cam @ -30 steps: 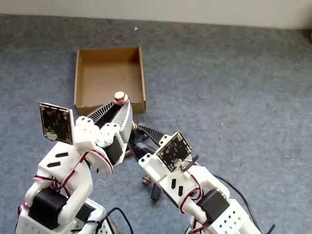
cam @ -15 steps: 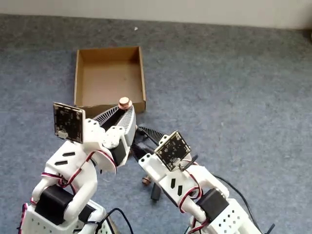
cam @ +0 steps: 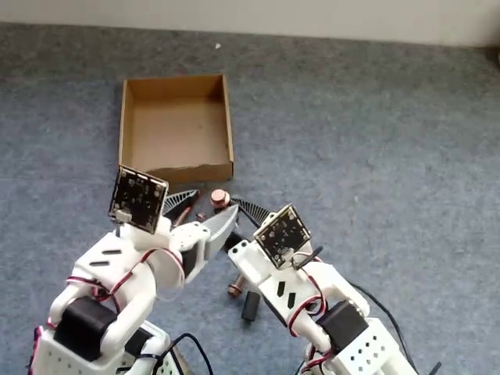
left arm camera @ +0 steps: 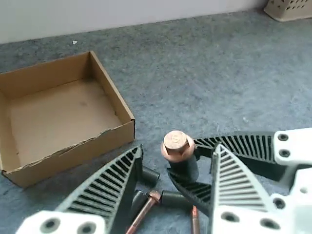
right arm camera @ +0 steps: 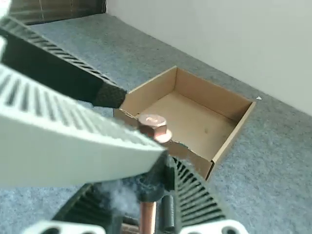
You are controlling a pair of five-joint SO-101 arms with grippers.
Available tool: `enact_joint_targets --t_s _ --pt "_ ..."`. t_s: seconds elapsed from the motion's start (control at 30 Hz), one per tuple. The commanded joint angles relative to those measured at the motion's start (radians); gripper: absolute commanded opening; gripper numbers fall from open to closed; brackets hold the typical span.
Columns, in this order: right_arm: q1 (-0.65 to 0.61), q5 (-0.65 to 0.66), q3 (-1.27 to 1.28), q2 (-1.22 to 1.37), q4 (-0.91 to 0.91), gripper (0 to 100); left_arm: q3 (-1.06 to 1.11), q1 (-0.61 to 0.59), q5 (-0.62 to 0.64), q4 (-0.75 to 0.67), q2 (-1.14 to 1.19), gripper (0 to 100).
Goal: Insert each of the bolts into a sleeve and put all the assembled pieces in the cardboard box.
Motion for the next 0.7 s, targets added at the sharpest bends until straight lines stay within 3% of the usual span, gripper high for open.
enact_joint_targets --t_s 0.0,0.13,0.27,0.4,0.5,0.67 --pt "0.016 0.002 -0.021 -0.004 -0.027 0.5 -0.113 0.008 -0.087 0.087 -0.007 24" --pt "0.059 0.002 -0.018 -0.002 -0.021 0.5 -0.15 0.008 -0.103 0.183 -0.053 24" --pt "0.096 0.002 -0.028 -0.001 0.12 0.5 -0.148 -0.004 -0.103 0.245 -0.186 23" --pt "0.096 0.002 -0.03 0.004 0.246 0.5 -0.128 -0.108 -0.104 0.262 -0.334 18" --pt "0.097 0.002 -0.03 0.005 0.274 0.5 -0.065 -0.205 -0.176 0.262 -0.407 17" --pt "0.099 0.003 -0.068 0.012 0.306 0.5 0.035 -0.354 -0.209 0.255 -0.401 17"
